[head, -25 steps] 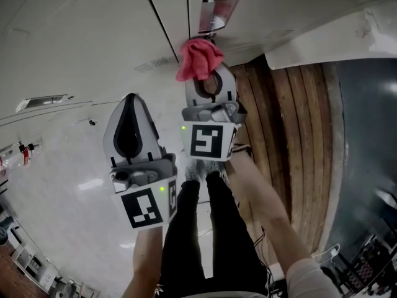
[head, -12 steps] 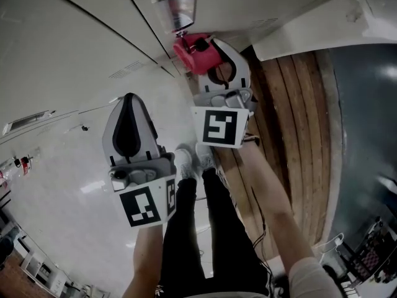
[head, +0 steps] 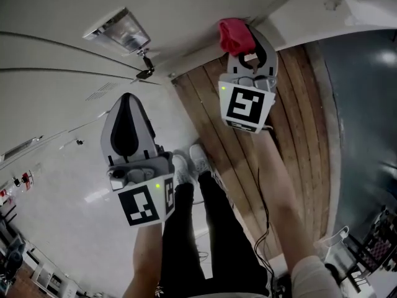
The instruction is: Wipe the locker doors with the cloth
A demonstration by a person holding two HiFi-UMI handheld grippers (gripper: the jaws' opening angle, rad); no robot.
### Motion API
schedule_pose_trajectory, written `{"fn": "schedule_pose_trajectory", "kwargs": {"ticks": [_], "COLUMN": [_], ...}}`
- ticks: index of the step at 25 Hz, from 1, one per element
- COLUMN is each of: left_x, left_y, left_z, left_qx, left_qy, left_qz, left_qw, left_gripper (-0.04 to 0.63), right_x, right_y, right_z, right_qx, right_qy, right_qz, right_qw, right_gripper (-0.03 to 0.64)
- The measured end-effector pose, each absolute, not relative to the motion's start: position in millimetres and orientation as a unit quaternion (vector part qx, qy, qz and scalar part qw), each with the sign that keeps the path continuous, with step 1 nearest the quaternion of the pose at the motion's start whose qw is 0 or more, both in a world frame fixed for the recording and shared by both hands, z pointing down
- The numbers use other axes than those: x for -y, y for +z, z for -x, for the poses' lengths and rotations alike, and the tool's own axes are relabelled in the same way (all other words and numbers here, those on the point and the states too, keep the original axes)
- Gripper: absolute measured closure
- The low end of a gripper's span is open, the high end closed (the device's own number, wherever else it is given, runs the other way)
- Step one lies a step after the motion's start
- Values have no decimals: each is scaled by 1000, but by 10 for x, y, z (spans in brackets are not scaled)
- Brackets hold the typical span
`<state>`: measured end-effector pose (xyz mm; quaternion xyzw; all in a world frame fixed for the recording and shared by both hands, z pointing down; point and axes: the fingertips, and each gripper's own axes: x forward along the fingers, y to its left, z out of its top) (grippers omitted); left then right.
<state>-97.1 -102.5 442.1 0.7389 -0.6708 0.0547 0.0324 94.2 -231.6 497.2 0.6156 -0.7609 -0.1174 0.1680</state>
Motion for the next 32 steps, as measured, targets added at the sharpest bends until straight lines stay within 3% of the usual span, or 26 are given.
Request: {"fn": "schedule_pose_trajectory", "kwargs": {"ticks": [10,21,26,32], "left_x": [1164,1097,1031,1005], "left_y": [4330,4203,3803,2720], "left_z": [587,640,692,758], "left_qx": [643,644,648,657], "left_qy": [51,49,51,-3], "left_qz": [-764,-763,-760,-754], "left_qw": [35,27,11,11], "left_gripper": [578,578,578,578], "right_x": [2478,2426,2214,1888], "right_y": [5063,5010,4471,3135], "right_z": [-1338,-1367,-1236,-893], "right_qx": [729,720,730,757], "right_qy": [-97,-91,-101,-170], "right_qz": [-647,-654,-645,-608], "right_qw": [199,215,200,167], "right_gripper": [577,577,577,577]}}
